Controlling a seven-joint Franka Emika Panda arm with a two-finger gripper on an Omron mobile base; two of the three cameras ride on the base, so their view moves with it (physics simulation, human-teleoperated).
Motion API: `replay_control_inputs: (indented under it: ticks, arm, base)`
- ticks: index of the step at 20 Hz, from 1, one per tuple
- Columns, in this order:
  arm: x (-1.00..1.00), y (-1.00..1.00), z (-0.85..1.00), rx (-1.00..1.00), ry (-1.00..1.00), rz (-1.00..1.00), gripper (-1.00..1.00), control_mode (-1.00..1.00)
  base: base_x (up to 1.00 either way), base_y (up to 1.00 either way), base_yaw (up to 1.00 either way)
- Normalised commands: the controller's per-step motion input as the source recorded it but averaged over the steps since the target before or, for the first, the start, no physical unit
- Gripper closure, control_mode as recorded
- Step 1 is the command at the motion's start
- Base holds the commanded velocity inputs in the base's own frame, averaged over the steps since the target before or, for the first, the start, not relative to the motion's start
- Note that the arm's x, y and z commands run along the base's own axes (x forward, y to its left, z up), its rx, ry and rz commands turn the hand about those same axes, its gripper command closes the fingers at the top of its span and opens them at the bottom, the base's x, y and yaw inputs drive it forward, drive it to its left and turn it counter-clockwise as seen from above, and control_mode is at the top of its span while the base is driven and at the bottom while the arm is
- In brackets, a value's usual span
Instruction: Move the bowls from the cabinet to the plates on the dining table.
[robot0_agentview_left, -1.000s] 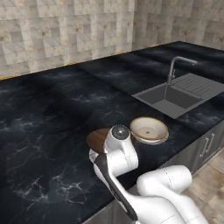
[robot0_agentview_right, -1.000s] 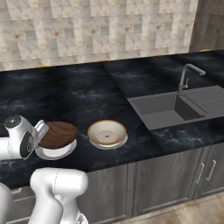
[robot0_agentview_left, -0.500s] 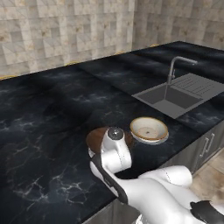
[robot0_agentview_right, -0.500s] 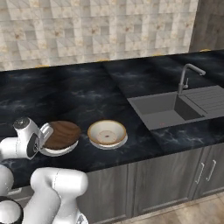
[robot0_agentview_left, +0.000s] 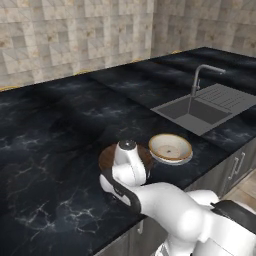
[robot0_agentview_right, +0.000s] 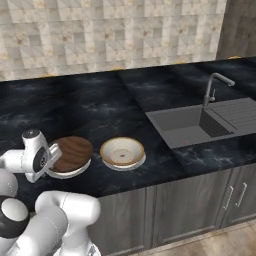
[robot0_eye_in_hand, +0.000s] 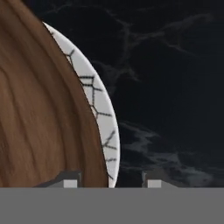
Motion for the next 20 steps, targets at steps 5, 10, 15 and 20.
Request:
replay_control_inputs:
  ticks: [5, 10, 15, 20]
  arm:
    - [-0.53, 0.23, 0.01, 0.01, 0.2, -0.02, -1.0, -1.0]
    - [-0.43, 0.09, 0.64, 0.02, 0.01, -0.03, -1.0, -1.0]
    - [-0.29, 0.0, 0.97, 0.0, -0.05, -0.01, -1.0, -1.0]
    - [-0.3, 0.0, 0.97, 0.0, -0.08, 0.0, -1.0, -1.0]
  base:
    - [0.0, 0.0, 0.0]
    - [0.0, 0.0, 0.0]
    - [0.0, 0.0, 0.0]
    - [0.0, 0.0, 0.0]
